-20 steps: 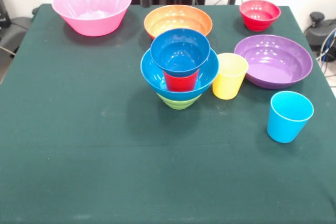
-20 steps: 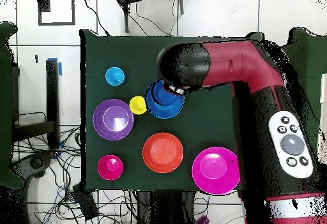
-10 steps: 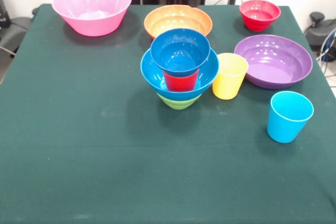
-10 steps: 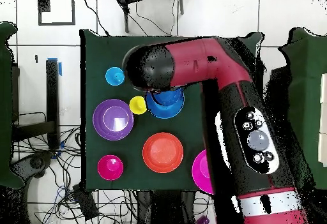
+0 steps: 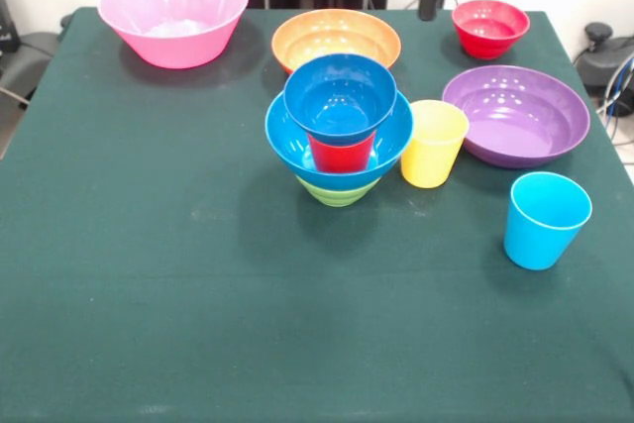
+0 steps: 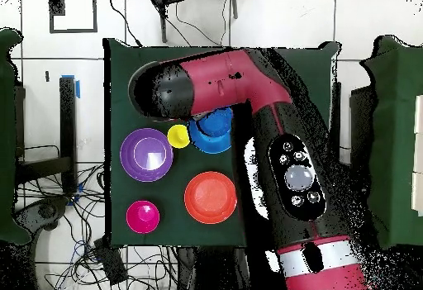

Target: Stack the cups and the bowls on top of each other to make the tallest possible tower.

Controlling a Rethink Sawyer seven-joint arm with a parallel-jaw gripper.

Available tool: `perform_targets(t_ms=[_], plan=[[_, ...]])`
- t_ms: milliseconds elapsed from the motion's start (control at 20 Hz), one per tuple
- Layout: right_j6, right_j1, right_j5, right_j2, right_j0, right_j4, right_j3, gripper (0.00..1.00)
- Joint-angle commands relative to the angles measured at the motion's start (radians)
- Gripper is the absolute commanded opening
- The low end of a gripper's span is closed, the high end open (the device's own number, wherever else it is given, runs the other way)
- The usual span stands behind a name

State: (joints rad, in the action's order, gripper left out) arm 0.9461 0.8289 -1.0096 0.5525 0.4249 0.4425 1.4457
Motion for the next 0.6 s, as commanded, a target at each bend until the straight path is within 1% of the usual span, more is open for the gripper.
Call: perform_targets(t_ms=[50,150,200,450,600], plan=[[0.186,-0.043,0.036,-0.075,-0.026,0.017,0.075,1.0],[0.188,-0.043,0.048,-0.076,-0.023,0.017,0.086,1.0],[0.183,-0.044,0.05,-0.074,-0.014,0.015,0.083,1.0],[0.213,-0.06,0.099,-0.053,-0.013,-0.011,0.064,1.0],[0.229,-0.063,0.1,-0.059,-0.026,-0.009,0.039,1.0]])
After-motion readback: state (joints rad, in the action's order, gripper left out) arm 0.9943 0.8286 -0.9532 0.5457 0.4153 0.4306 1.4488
